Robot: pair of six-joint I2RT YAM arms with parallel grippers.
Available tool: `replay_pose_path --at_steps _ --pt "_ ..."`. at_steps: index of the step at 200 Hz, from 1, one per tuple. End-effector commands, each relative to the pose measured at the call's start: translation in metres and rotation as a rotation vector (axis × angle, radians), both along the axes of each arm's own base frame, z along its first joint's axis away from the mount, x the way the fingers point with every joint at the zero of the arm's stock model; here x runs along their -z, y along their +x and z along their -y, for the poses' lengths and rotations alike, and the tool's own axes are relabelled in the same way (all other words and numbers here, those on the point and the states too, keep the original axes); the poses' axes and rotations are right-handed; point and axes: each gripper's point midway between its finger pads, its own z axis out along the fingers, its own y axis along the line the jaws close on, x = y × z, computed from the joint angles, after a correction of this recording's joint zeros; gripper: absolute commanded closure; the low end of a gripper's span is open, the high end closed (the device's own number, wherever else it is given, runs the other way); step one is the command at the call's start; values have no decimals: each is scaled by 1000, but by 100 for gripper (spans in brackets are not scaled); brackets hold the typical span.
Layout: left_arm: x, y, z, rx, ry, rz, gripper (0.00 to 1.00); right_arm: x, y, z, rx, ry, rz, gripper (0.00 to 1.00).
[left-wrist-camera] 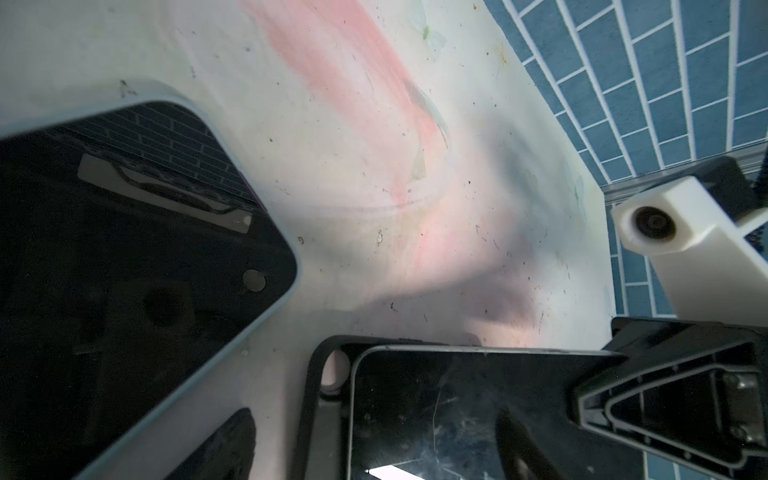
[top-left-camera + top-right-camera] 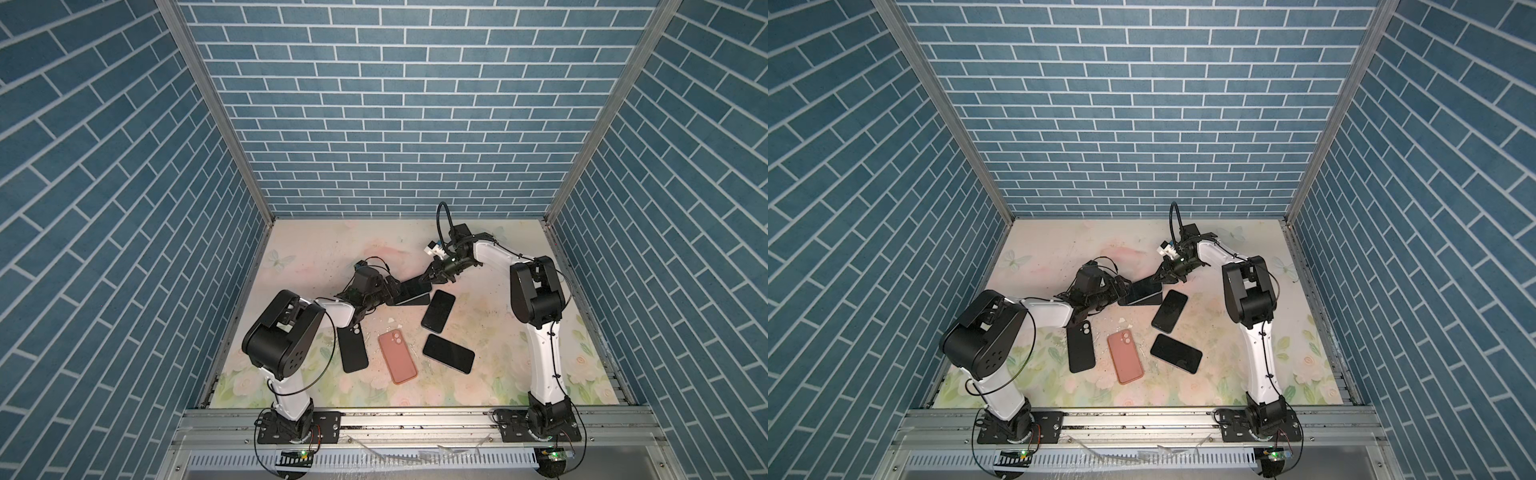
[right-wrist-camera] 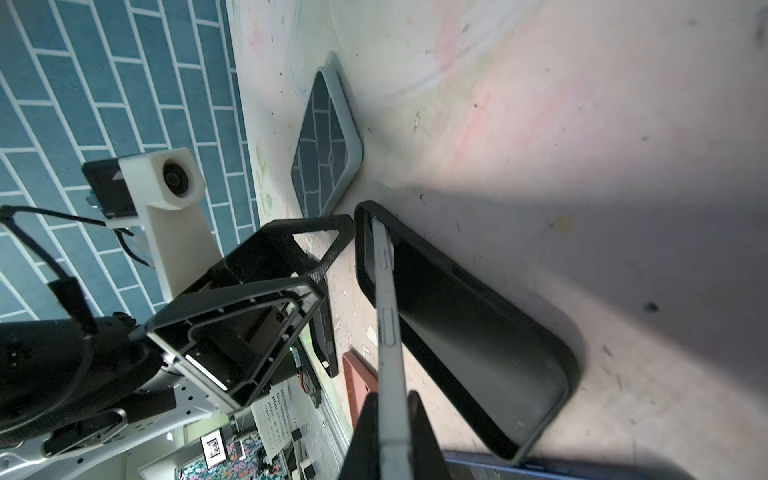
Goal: Put the phone into the phone case
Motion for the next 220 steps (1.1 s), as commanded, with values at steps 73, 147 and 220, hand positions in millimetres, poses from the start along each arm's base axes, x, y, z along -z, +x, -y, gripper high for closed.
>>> replay_pose_path --at_steps 73,147,220 --pt "18 -35 2 -50 14 -58 10 85 1 33 207 -280 5 100" --pt "12 -29 14 -51 -11 -33 10 104 0 31 130 -309 -40 100" --pt "-9 -2 -6 -59 105 53 10 102 -9 36 -23 -349 -23 100"
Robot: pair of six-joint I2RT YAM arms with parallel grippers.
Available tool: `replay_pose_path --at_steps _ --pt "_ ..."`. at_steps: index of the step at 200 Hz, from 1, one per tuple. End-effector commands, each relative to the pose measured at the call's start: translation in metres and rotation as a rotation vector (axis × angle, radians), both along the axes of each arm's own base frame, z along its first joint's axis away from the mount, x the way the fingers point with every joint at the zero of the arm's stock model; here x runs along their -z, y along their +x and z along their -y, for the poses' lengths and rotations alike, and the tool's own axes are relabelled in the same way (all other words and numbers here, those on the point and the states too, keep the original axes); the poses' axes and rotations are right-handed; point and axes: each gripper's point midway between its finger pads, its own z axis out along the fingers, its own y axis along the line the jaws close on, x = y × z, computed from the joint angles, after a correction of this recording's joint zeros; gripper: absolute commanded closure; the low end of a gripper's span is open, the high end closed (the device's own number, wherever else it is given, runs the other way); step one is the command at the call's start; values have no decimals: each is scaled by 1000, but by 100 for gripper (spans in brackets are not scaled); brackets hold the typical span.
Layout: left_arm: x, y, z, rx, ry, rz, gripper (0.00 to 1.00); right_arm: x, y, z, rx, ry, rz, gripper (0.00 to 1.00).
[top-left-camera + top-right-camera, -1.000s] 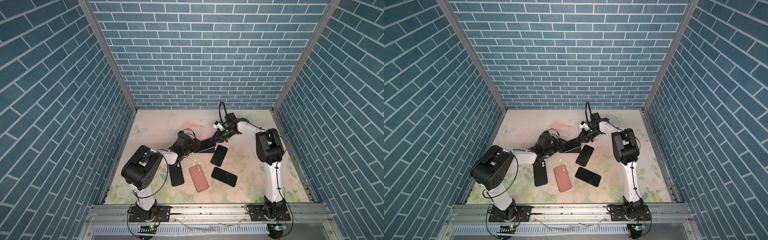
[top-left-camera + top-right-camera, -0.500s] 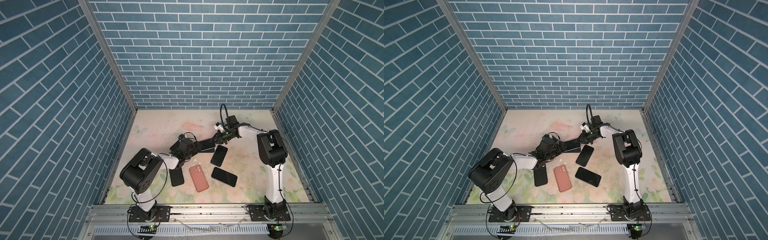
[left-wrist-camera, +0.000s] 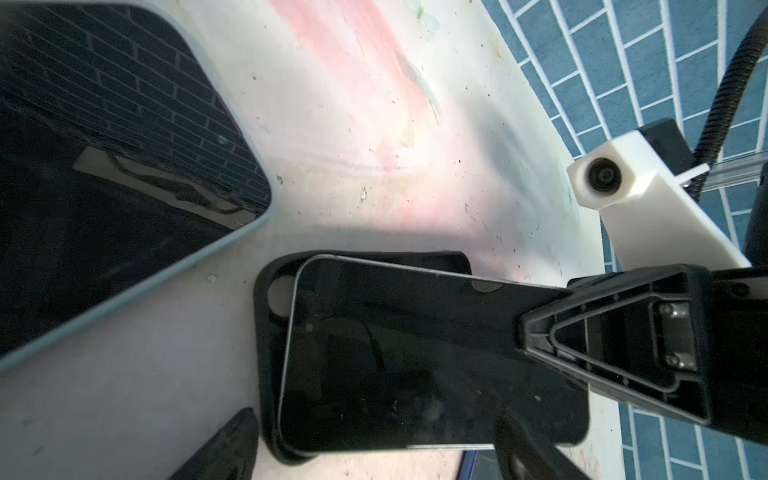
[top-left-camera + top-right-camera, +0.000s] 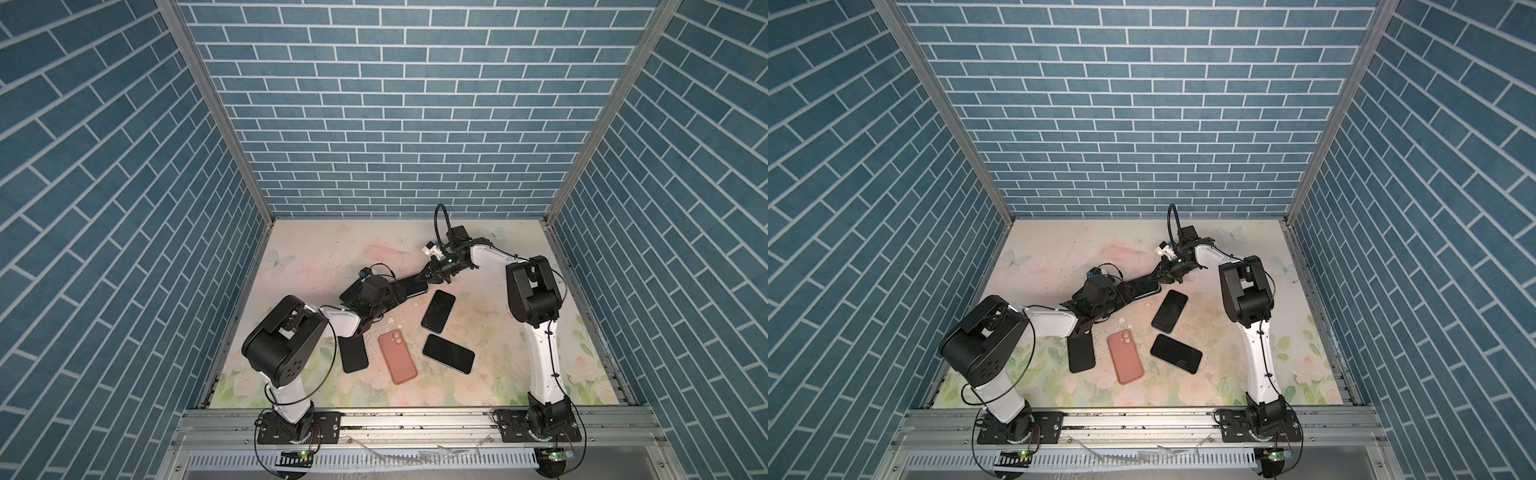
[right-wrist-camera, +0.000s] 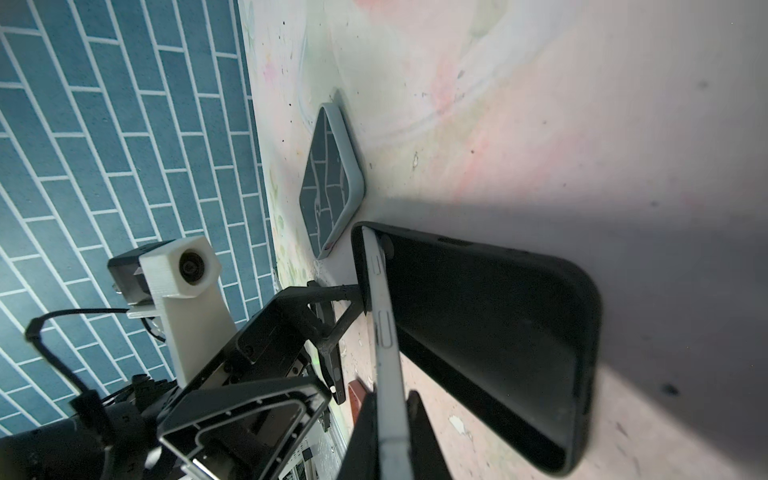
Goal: Put the phone into the phone case
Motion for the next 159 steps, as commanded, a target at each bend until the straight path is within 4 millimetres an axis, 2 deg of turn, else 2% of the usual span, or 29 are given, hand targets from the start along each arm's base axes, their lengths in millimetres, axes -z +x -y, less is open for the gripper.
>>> replay_pose_path --at_steps 1,19,53,102,127,159 --pt "-9 15 -17 -7 88 40 10 92 -22 49 -36 -389 -30 100" --pt "-11 23 -20 8 111 46 10 90 -22 48 -51 -380 -19 100" --pt "-5 31 -8 35 83 32 10 87 -18 42 -65 -351 -11 100" --pt "9 27 -3 25 33 -7 11 96 -10 40 -68 -365 -26 100" --pt "9 25 -5 23 37 -10 11 102 -5 41 -62 -389 -29 90" --pt "11 26 -2 29 33 -13 11 103 -2 41 -41 -399 -43 85"
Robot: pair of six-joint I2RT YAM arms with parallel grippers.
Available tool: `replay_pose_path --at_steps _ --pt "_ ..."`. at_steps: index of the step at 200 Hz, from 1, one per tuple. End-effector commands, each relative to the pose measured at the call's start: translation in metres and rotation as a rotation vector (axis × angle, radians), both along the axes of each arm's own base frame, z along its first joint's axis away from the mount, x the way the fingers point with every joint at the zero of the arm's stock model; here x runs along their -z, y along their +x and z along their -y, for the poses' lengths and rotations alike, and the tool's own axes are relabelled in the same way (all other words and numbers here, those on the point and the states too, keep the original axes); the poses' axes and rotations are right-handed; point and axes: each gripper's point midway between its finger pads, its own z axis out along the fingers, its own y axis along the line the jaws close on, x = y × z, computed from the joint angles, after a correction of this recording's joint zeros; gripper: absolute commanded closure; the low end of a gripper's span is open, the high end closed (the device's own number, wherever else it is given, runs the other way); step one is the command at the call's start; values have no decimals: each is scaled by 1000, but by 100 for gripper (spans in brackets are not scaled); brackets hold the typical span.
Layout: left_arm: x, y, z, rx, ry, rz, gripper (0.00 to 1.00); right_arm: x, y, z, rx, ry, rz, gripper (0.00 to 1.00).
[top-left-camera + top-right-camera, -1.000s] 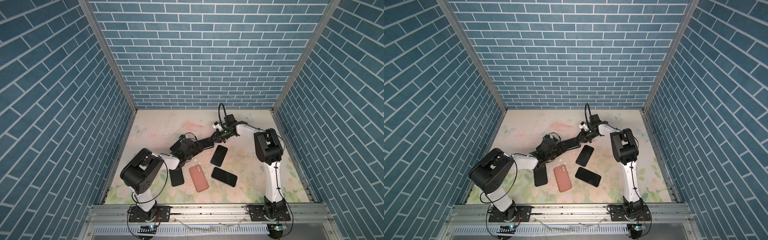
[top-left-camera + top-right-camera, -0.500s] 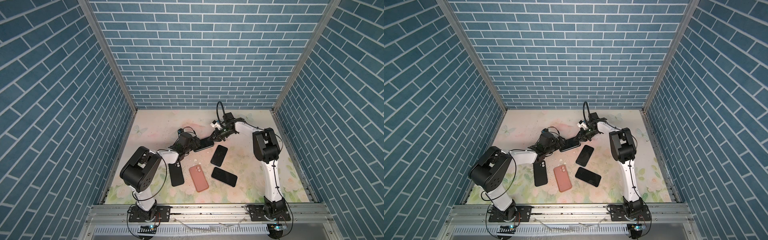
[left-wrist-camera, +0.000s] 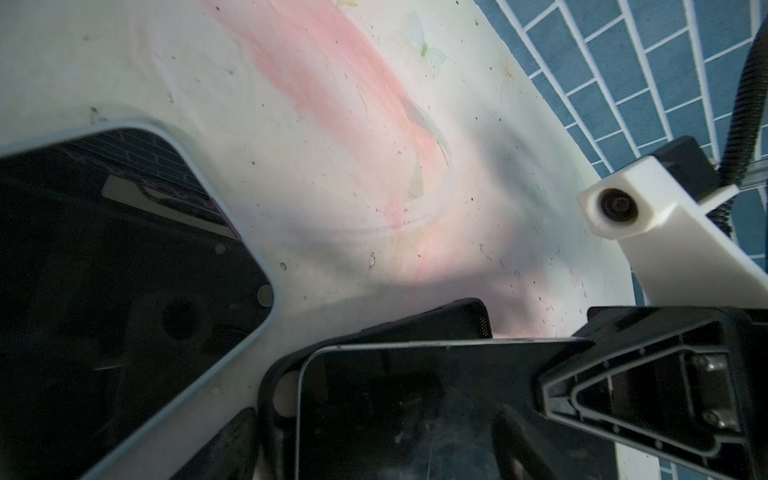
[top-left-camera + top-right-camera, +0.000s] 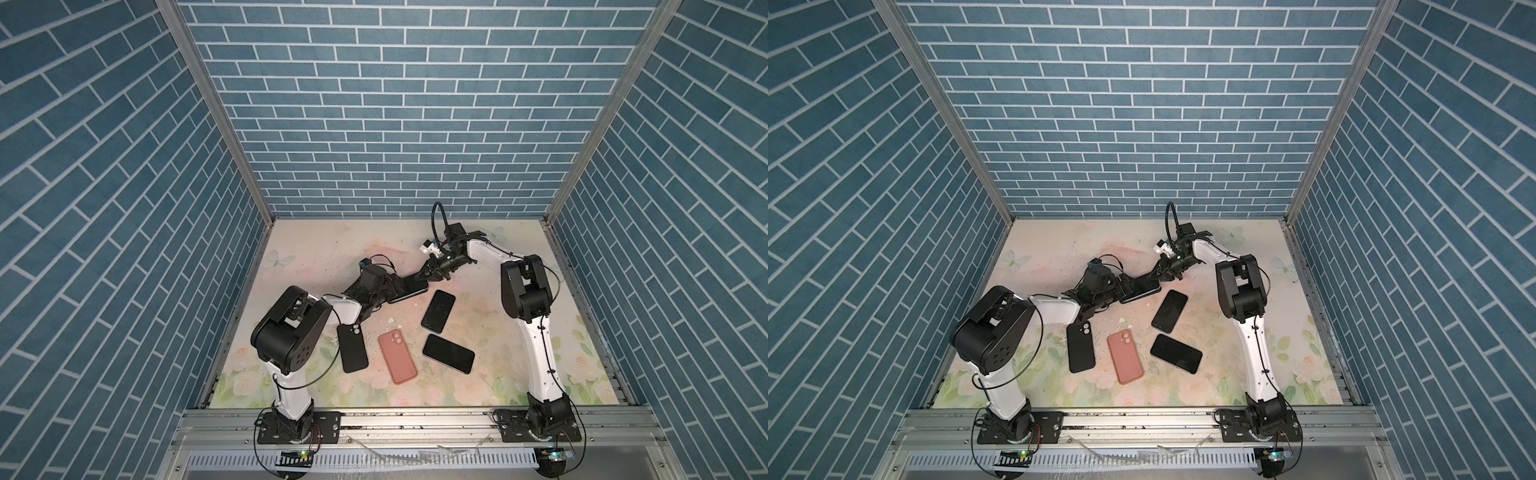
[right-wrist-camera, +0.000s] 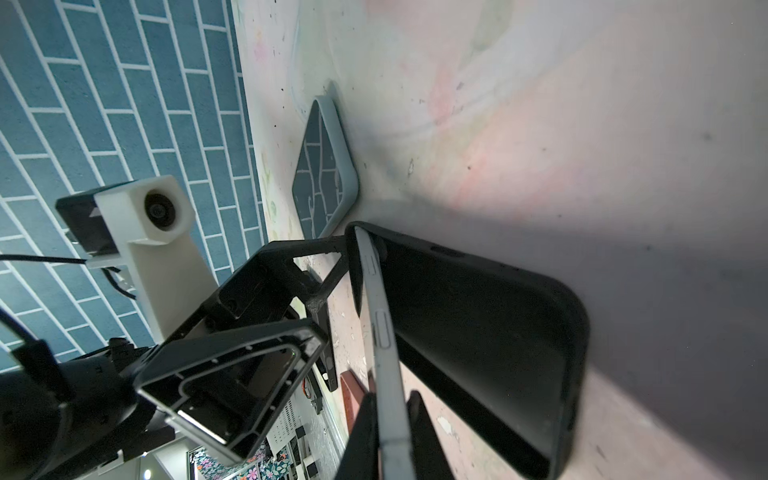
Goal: Put the phone into the phone case
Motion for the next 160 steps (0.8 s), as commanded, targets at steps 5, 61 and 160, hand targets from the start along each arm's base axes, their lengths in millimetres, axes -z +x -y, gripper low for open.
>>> replay_pose_path --at_steps 5,61,160 --pt "7 -3 2 8 -3 -21 11 98 -11 43 10 -392 -16 83" --pt "2 0 8 27 -18 -15 11 87 -13 51 68 -426 -3 60" --pt "2 -8 4 41 -16 -10 22 48 1 65 176 -520 180 43"
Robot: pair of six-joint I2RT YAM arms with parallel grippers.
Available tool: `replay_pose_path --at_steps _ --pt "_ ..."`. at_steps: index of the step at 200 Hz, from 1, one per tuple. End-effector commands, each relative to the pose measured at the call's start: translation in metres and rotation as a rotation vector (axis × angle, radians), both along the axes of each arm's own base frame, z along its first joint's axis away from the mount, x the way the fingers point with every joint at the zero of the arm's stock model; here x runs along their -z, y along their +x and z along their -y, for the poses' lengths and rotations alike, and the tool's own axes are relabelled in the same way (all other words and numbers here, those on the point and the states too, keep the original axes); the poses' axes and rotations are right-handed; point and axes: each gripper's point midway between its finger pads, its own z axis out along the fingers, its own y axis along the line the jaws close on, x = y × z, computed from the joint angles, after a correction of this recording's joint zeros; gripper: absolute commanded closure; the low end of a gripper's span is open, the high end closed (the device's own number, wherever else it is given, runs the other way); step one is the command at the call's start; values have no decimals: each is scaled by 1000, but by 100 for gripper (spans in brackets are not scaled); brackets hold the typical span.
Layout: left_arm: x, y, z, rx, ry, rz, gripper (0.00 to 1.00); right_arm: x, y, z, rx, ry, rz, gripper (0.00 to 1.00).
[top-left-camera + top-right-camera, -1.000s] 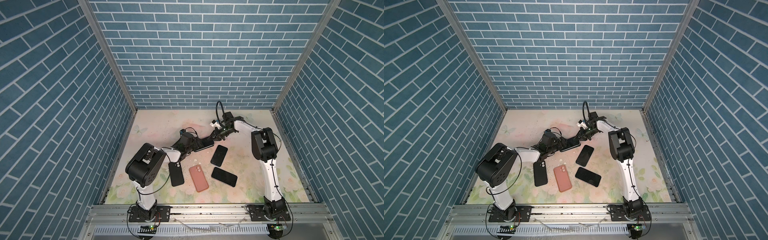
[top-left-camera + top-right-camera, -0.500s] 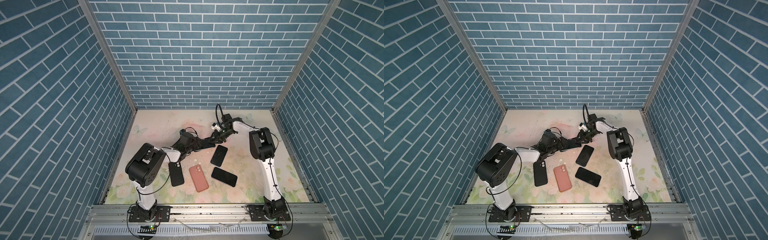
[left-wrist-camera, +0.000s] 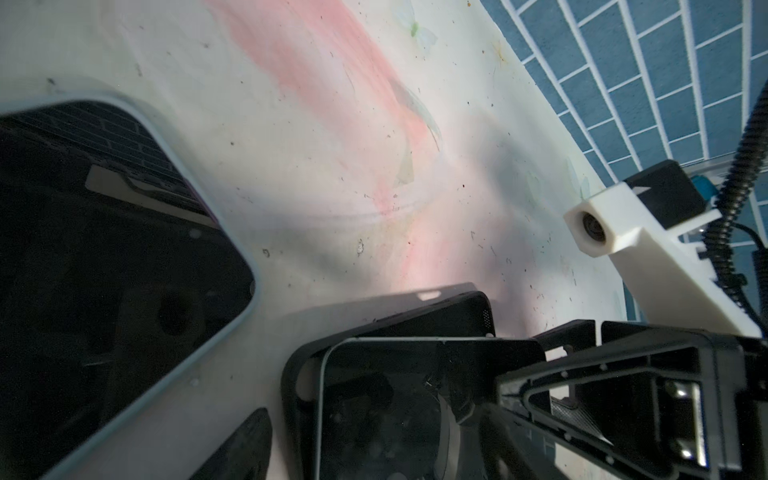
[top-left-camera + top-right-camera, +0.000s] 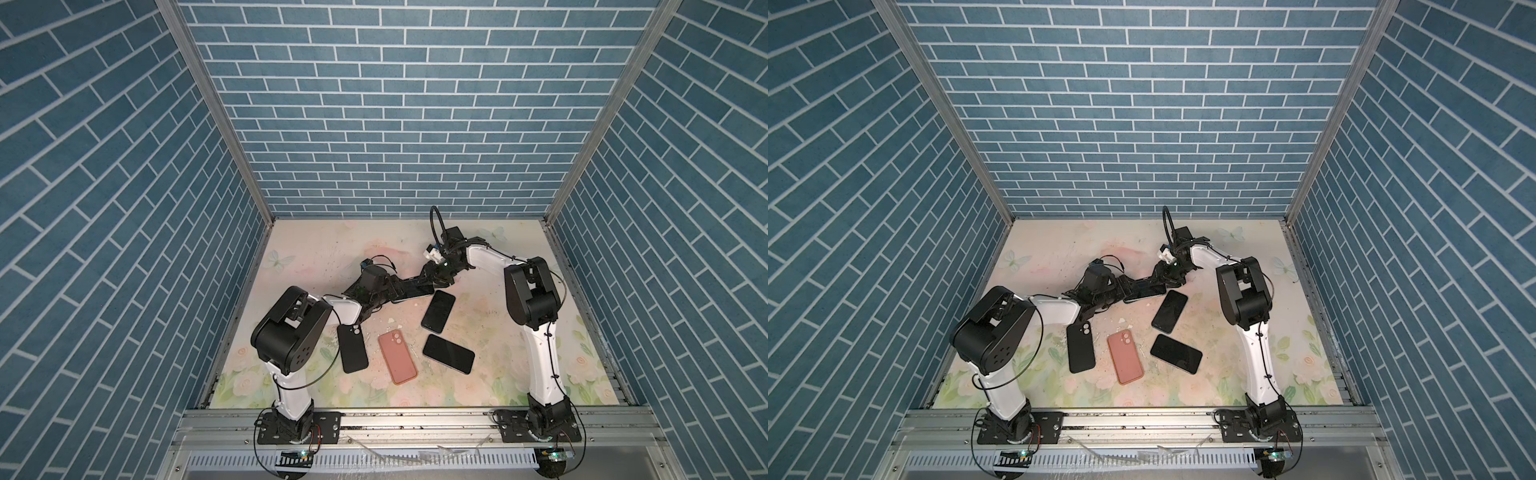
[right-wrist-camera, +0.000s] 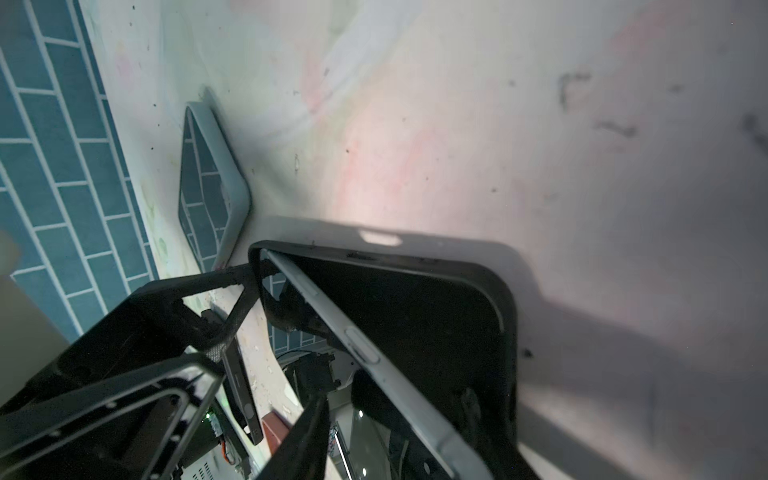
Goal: Put the phone into the phone case
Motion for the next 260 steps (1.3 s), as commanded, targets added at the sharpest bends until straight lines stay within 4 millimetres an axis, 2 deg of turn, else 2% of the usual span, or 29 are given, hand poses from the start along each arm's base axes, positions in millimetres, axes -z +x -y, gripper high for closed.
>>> replay_pose_path --at_steps 1,22,77,104,106,109,150,223,260 --pt "1 -4 -1 15 4 3 22 28 0 39 70 -233 28 43" --pt "1 -5 1 32 8 5 24 21 1 40 71 -250 54 40" --pt "5 -9 6 66 -2 -7 35 20 4 41 67 -273 96 38" --pt "6 -9 7 72 -4 -8 39 15 3 32 30 -257 121 41" --pt "6 -9 7 73 -3 -8 39 4 5 30 30 -245 144 42" --pt "6 -9 8 75 -4 -8 40 0 5 29 28 -241 152 43" --pt "11 -4 15 96 -15 -9 49 -9 8 27 -3 -271 217 47" --pt "18 2 18 114 18 -13 57 -10 12 22 -109 -364 303 45" --pt "15 7 16 121 51 0 60 -13 16 20 -140 -387 347 45"
